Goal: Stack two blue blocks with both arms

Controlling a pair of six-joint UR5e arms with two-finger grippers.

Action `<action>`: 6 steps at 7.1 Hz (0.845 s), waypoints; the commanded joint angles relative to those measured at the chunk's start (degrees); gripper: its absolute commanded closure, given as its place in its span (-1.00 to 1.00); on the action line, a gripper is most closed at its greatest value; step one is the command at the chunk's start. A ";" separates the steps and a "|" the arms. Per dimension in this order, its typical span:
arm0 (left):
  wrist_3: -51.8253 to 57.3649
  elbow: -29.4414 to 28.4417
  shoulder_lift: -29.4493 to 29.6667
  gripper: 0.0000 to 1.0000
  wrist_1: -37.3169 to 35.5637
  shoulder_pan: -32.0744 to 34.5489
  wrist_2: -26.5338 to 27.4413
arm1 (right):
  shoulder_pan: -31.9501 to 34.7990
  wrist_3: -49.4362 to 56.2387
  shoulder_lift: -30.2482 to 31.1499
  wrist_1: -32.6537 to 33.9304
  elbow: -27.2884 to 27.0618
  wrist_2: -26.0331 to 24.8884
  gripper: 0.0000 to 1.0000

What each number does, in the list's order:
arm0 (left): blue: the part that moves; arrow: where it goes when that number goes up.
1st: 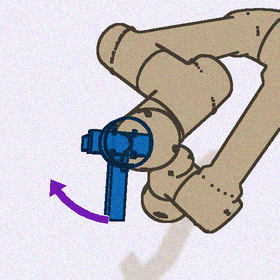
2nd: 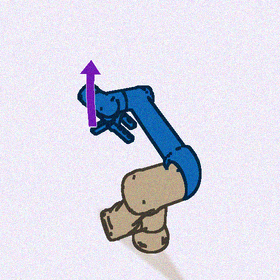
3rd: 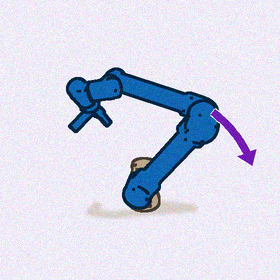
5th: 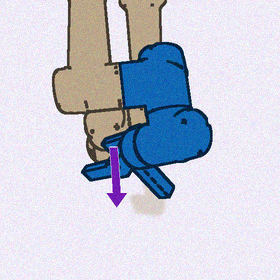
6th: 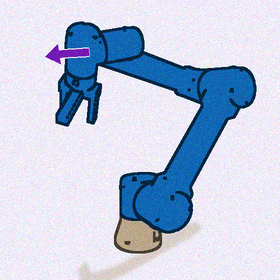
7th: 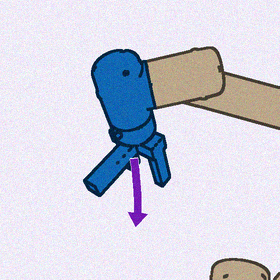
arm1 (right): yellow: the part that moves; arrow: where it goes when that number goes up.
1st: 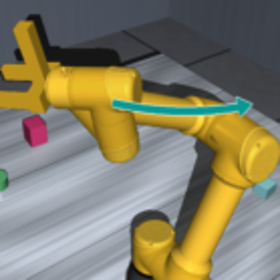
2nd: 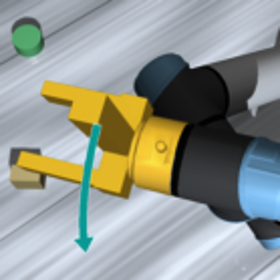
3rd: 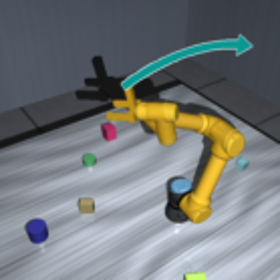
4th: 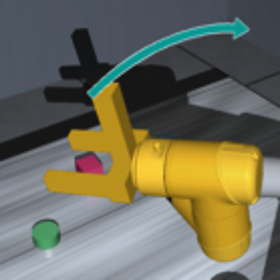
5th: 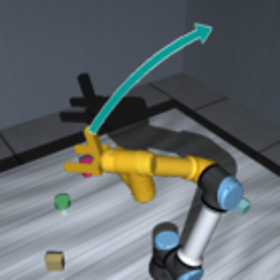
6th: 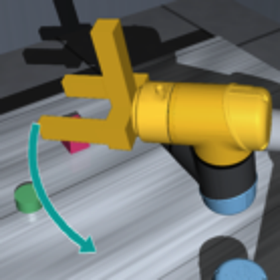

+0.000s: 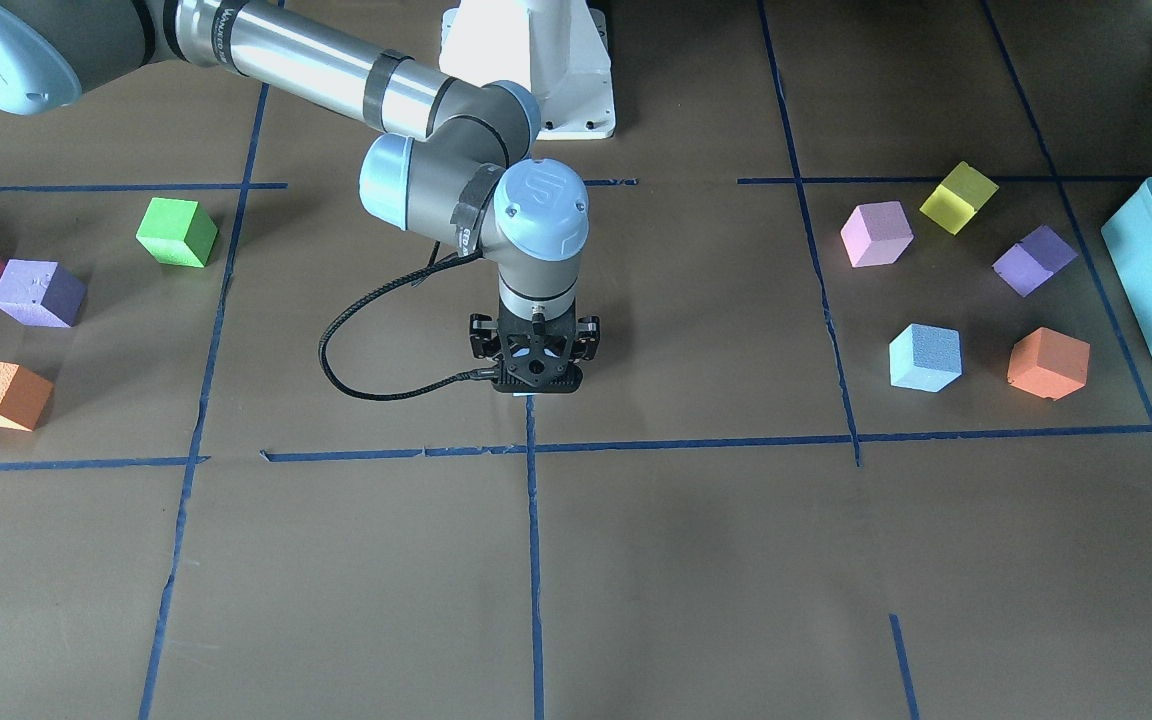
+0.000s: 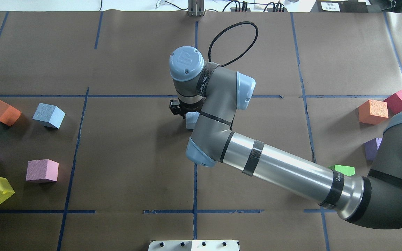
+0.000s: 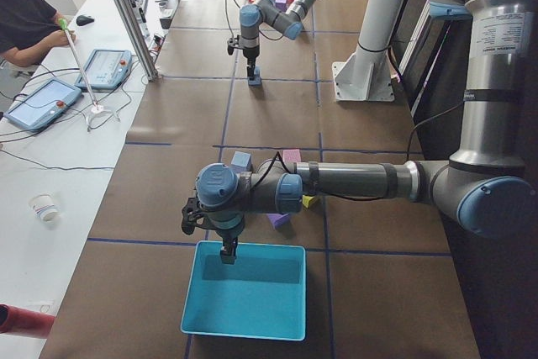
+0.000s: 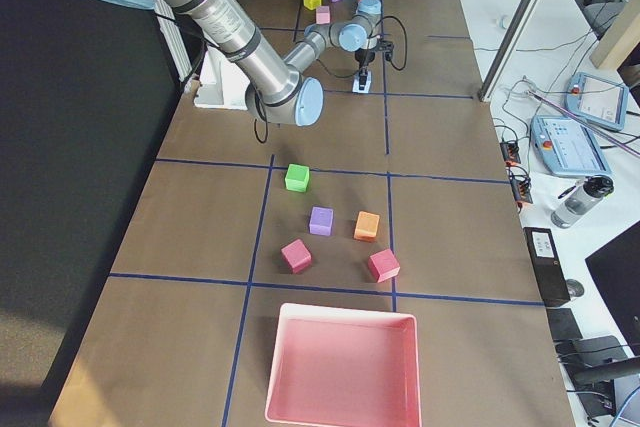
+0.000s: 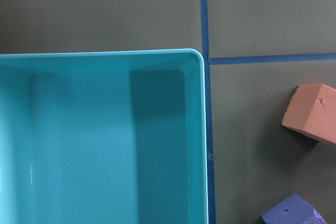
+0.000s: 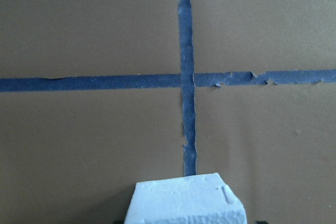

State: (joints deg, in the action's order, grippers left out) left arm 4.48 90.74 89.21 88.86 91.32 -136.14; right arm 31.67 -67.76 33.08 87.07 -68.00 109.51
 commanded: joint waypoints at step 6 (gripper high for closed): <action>0.00 0.31 0.26 -1.00 0.00 0.00 0.00 | 5.84 0.35 -0.73 22.10 -23.95 4.30 -0.99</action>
State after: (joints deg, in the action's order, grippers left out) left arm 4.48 90.90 89.28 88.86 91.32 -136.14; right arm 35.71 -67.56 32.52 100.23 -83.05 112.98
